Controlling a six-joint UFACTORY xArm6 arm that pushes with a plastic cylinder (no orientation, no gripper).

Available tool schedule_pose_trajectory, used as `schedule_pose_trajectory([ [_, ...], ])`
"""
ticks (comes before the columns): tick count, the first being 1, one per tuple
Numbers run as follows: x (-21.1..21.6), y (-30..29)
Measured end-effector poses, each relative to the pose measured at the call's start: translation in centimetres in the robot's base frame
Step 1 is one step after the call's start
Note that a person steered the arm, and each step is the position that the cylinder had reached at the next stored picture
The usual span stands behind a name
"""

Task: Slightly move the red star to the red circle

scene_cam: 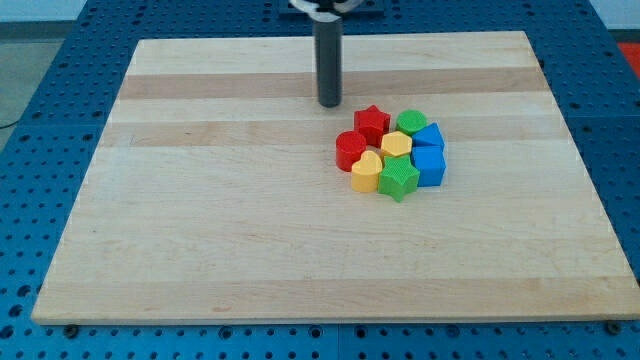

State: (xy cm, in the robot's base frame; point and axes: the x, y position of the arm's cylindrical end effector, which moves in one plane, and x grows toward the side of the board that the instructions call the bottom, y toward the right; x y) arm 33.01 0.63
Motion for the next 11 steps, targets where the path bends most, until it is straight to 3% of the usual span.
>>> schedule_pose_trajectory([
  [11,3.6,1.5],
])
